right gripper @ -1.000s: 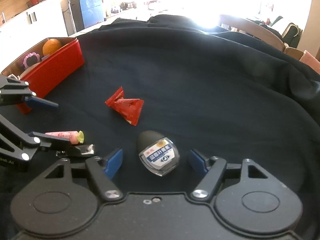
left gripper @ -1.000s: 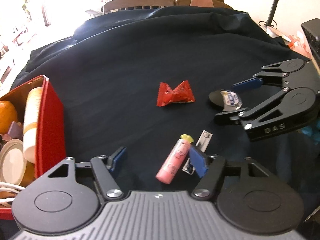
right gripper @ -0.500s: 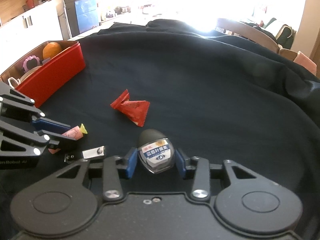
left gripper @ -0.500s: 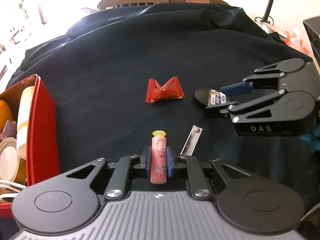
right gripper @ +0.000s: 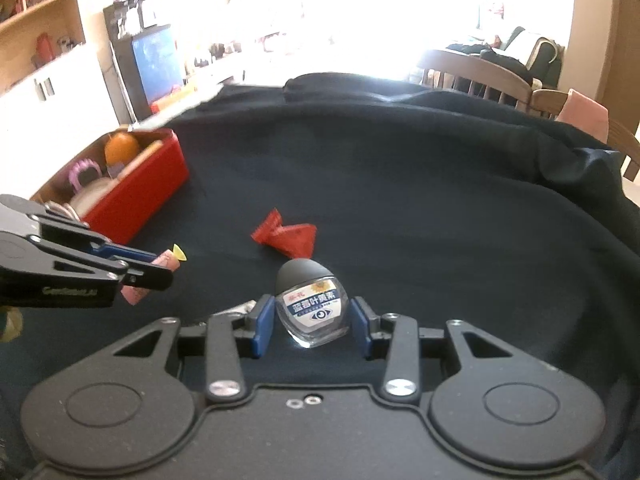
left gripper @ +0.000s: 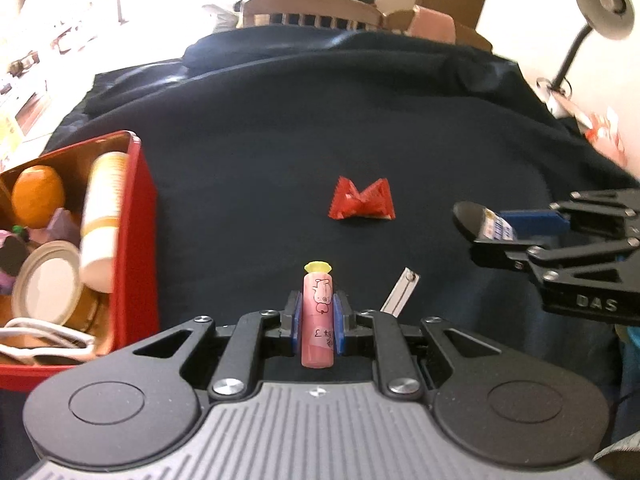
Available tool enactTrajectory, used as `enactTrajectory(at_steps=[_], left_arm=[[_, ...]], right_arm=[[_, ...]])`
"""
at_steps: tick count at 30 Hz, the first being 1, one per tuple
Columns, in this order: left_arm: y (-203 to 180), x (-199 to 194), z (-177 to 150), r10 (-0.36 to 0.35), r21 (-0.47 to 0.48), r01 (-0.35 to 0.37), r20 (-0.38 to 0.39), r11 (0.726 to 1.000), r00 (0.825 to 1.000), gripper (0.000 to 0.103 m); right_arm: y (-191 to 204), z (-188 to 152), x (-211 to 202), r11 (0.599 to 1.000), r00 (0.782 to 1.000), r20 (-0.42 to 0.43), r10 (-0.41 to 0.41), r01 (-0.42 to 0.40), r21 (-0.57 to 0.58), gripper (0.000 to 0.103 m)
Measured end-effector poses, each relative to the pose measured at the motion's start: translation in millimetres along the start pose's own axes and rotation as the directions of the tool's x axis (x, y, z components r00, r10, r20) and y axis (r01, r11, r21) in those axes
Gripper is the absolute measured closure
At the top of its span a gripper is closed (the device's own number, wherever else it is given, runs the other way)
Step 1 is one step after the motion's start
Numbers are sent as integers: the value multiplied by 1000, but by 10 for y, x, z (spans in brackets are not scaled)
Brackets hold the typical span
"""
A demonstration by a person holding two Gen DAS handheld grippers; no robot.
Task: Organize rigid objects
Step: 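Carry the pink tube and glass jar over the red tin with both tools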
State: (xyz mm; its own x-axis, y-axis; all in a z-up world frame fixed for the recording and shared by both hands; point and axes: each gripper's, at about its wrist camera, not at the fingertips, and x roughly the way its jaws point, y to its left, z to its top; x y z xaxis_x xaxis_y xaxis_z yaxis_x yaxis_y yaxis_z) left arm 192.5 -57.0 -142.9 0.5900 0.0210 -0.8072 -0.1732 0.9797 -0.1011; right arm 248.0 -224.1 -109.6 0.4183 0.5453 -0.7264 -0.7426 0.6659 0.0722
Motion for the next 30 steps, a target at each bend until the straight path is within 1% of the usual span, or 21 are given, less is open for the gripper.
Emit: enactTrajectory(at_steps=[4, 8, 16, 21, 24, 30], left_arm=[[89, -188, 36, 1, -41, 0, 28, 999, 1000, 87], [164, -372, 51, -1, -81, 6, 53, 997, 999, 87], [344, -659, 42, 18, -123, -7, 90, 992, 996, 87], [499, -811, 52, 41, -140, -25, 117, 990, 992, 87], [600, -902, 83, 59, -134, -41, 131, 990, 990, 87], [882, -1061, 149, 69, -143, -47, 156, 989, 985, 87]], right_arm=[[70, 59, -180, 1000, 999, 32, 14, -15, 20, 64], [129, 103, -328, 999, 999, 47, 23, -24, 26, 64], [342, 191, -518, 999, 996, 79, 36, -36, -3, 63], [521, 289, -559, 999, 994, 100, 49, -46, -27, 63], [641, 365, -549, 998, 992, 111, 57, -53, -39, 63], [895, 544, -495, 996, 989, 130, 76, -68, -64, 63]])
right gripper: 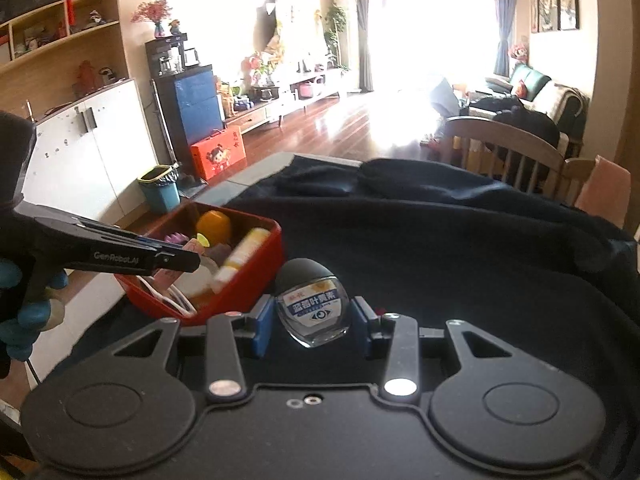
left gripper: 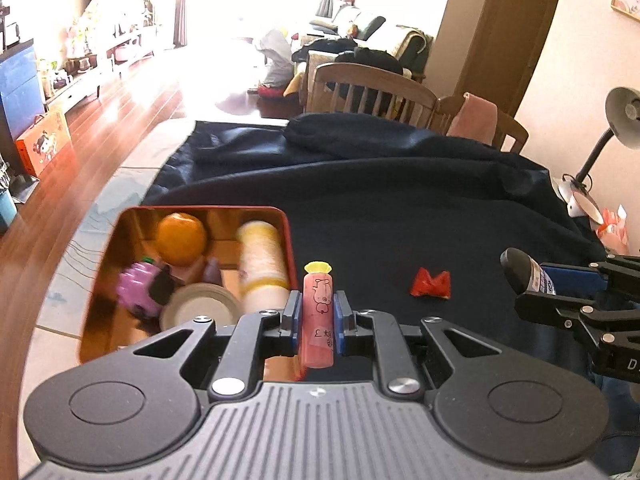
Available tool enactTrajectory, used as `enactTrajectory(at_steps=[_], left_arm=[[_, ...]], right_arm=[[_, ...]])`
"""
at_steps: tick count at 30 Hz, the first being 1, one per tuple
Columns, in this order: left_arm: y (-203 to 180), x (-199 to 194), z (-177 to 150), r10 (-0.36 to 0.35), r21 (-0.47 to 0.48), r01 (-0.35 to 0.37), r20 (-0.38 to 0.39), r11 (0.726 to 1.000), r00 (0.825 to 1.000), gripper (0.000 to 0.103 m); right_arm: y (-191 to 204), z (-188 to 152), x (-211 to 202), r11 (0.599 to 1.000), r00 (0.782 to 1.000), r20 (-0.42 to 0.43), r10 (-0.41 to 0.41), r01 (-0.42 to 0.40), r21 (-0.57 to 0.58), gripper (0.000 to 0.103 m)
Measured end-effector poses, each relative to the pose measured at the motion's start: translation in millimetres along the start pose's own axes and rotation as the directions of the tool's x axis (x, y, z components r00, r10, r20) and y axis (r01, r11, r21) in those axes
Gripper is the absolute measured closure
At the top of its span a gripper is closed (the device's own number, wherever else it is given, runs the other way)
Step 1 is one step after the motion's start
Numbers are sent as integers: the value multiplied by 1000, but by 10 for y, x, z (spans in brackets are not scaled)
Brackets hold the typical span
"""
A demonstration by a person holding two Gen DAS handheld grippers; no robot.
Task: Organize rigid objects
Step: 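Carry the pink tube and glass jar over the red tin with both tools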
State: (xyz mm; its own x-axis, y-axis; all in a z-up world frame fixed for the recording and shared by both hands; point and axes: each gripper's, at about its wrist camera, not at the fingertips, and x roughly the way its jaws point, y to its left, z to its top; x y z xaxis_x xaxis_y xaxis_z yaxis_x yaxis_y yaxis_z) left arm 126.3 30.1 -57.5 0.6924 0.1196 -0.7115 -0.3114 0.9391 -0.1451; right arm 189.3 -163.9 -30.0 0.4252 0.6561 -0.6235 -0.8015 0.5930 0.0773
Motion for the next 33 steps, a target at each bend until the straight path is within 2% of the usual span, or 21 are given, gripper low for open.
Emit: enactTrajectory(at_steps=[19, 27, 33], left_arm=[[1022, 48, 169, 30, -23, -30, -30, 999, 999, 87], [1404, 182, 240, 24, -23, -26, -56, 999, 998, 87], [1545, 373, 334, 18, 0, -18, -74, 1000, 997, 87]], right_arm=[[839, 327, 624, 999, 999, -35, 19, -20, -29, 63], [1121, 360, 964, 999, 997, -76, 0, -3, -41, 63], [1271, 387, 1234, 999, 993, -113, -18, 13, -43, 63]])
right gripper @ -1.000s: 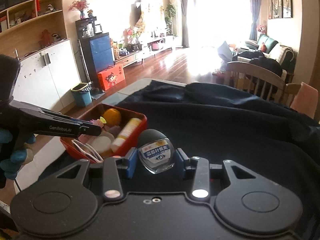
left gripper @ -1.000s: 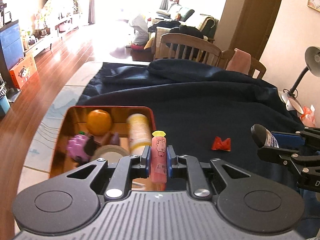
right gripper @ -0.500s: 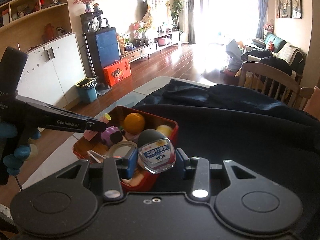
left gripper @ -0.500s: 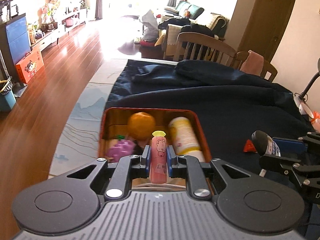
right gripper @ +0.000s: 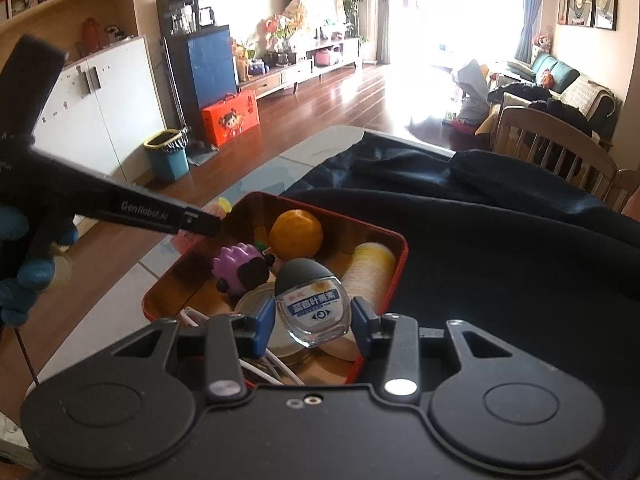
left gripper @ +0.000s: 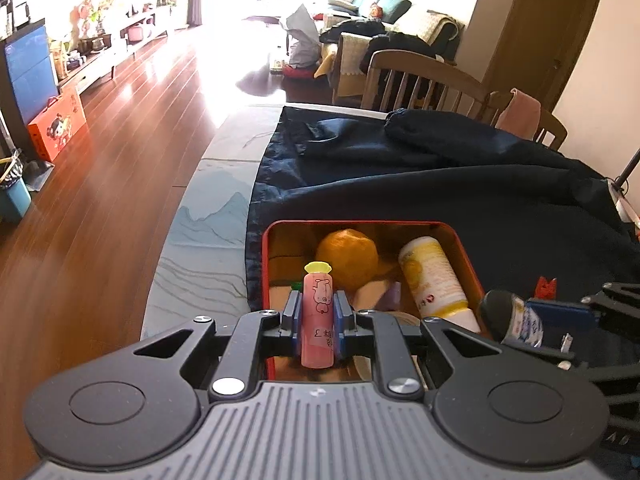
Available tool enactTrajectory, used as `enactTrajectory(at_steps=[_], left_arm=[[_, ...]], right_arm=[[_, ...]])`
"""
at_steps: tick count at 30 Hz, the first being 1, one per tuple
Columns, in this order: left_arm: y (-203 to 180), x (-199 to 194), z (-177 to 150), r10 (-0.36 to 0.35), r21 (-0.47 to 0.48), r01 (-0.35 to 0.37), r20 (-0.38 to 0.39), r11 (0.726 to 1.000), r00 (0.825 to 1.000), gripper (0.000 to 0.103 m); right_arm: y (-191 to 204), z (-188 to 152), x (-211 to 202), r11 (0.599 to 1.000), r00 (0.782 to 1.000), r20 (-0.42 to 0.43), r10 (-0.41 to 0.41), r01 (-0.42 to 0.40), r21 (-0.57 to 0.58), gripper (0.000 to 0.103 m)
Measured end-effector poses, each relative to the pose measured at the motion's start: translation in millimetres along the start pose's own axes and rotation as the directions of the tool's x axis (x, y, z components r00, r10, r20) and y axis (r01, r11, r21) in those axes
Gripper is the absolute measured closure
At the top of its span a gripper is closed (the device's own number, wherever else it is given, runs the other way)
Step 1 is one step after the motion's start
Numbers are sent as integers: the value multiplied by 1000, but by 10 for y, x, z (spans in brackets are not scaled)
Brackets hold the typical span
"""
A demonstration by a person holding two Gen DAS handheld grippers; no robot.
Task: Organize rigid objects
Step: 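Carry the pink tube and glass jar over the red tin with both tools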
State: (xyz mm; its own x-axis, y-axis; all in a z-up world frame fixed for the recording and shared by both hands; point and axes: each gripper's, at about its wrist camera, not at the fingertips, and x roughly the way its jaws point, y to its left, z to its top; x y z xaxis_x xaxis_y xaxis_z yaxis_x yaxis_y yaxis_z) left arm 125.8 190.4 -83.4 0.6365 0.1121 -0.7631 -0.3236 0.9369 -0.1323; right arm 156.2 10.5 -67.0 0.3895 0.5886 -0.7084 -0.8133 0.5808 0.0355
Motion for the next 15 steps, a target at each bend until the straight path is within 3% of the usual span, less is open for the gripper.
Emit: enactTrajectory(at_steps=[15], left_arm=[[39, 544, 269, 21, 74, -17, -53, 997, 998, 87]], right_arm=[[139, 35, 422, 1000, 997, -72, -16, 14, -21, 63]])
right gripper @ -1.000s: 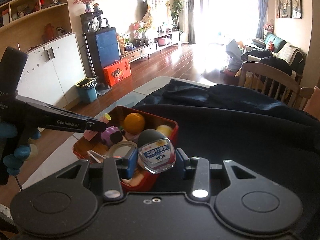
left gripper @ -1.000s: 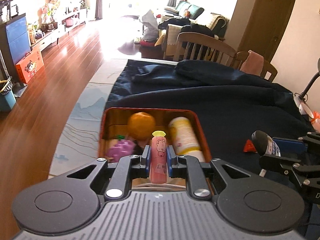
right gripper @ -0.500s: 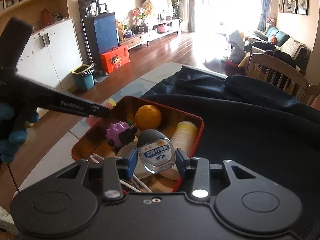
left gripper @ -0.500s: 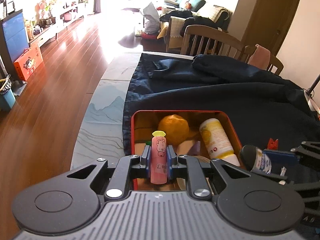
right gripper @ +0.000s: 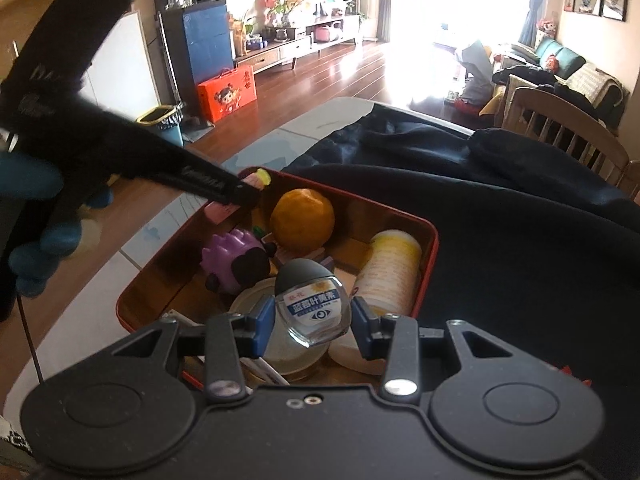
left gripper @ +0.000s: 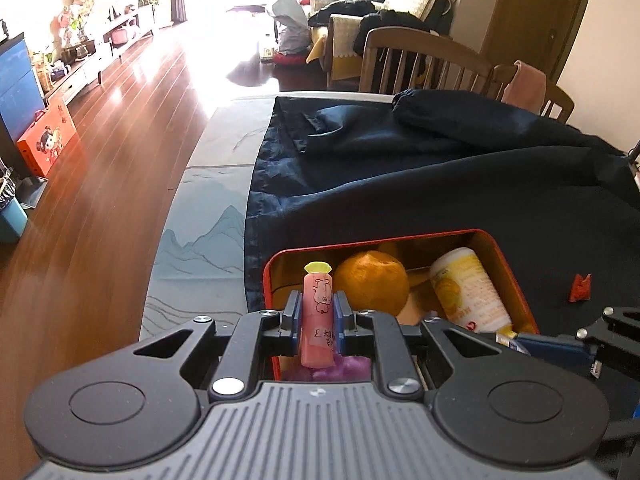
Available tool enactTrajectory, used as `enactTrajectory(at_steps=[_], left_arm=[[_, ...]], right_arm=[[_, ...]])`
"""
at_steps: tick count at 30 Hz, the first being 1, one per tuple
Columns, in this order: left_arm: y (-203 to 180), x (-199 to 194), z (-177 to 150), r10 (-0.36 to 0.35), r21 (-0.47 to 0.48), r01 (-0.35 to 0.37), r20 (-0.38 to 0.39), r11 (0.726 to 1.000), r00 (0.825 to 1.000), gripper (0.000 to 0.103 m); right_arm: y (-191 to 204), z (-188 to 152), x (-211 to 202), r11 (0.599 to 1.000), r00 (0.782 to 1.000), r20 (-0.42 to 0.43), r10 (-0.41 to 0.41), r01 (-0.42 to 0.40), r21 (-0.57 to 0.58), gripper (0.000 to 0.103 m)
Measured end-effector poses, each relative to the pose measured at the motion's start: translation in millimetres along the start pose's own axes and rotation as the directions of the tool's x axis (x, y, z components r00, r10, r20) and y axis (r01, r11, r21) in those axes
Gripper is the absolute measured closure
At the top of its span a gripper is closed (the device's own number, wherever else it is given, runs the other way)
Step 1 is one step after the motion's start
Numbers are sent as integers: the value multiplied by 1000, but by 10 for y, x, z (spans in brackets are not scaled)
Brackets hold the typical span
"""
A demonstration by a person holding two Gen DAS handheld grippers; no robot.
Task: Organize rigid objects
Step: 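Carry the pink tube and glass jar over the red tin with both tools, then lower the pink tube and glass jar into the tin and open both tools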
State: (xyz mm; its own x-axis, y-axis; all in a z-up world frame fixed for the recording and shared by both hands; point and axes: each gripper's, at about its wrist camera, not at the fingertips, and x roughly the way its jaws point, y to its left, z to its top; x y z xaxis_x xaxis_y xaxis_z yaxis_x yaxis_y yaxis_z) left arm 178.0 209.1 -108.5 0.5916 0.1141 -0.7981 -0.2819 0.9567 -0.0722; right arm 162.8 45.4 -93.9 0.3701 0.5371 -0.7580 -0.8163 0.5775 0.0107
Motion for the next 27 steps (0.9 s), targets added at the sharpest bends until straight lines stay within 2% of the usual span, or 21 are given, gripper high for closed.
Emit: enactTrajectory(at_steps=[13, 27], left_arm=[[7, 250, 42, 4, 9, -3, -41, 1000, 999, 87], [4, 241, 41, -4, 10, 4, -42, 1000, 999, 87]], right_arm=[[55, -16, 151, 1000, 999, -30, 12, -13, -16, 63], [58, -9, 176, 1000, 999, -30, 17, -17, -9, 60]])
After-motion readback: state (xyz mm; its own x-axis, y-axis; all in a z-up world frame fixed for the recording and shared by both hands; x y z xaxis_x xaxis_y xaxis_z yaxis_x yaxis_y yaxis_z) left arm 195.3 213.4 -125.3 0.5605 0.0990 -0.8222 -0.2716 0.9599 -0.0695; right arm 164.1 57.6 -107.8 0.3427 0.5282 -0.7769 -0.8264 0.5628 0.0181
